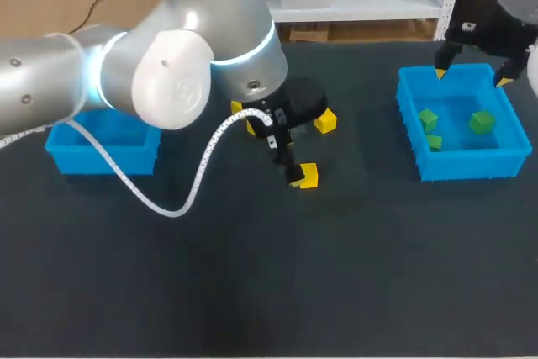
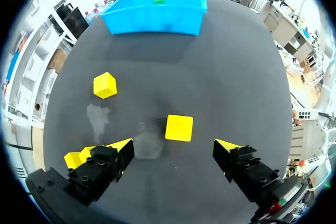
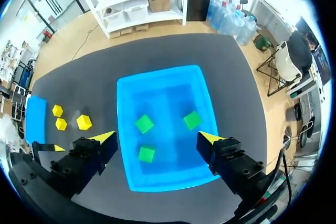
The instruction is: Put the green cubes in the right bin and the yellow cubes in the left bin.
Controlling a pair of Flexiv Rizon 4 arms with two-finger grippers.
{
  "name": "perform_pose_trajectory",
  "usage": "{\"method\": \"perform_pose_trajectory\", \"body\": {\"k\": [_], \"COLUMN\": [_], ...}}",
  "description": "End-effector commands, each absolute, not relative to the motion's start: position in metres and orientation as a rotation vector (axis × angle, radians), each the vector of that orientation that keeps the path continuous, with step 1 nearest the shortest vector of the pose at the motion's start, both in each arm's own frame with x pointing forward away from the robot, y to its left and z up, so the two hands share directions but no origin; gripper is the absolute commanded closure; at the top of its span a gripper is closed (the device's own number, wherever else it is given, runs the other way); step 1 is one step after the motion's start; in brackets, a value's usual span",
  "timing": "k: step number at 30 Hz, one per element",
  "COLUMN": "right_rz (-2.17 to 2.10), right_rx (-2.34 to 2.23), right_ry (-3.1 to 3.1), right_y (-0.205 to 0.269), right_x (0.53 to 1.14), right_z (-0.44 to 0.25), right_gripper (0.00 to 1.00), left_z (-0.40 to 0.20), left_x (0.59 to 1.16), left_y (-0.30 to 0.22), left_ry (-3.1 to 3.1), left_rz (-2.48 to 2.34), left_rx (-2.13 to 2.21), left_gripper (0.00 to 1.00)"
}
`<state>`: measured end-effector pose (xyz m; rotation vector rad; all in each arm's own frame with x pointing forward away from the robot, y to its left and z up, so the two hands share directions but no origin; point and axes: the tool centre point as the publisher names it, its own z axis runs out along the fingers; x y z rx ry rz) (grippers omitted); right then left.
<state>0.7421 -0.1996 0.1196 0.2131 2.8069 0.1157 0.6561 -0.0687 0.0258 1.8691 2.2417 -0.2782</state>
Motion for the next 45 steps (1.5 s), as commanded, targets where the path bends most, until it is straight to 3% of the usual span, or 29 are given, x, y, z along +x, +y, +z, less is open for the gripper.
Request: {"method": "perform_pose_trajectory", "body": {"k": [1,18,20,21,36,45], "right_rz": [0.099,0.099,0.099,0.099,0.099,0.099], "right_rx": [0.216,0.216,0.216,0.216,0.216,0.216], "right_ry": [2.692,2.692,2.692,2.692,2.692,2.692], "right_y": [-0.200,-0.200,-0.200,-0.200,-0.200,-0.200], "right_x": [0.737,0.737,0.737,0.737,0.737,0.737], "right_z": [0.119,0.119,0.119,0.119,0.119,0.119], "right_gripper": [0.00,0.00,0.00,0.00,0.00,0.00], "left_z": [0.020,-0.008,-0.011,-0.012,0.008,0.092], "left_x": [0.653,0.669,0.670,0.670,0.695,0.742], "left_y": [-0.069,-0.096,-0.095,-0.095,-0.077,0.011], "left_ry": [2.255,2.307,2.321,2.316,2.330,2.337], "left_rz": [-0.239,-0.110,-0.099,-0.102,-0.003,0.118], "left_rx": [1.854,1.784,1.769,1.777,1.621,1.316], "left_gripper": [0.00,0.00,0.79,1.00,1.00,1.00]}}
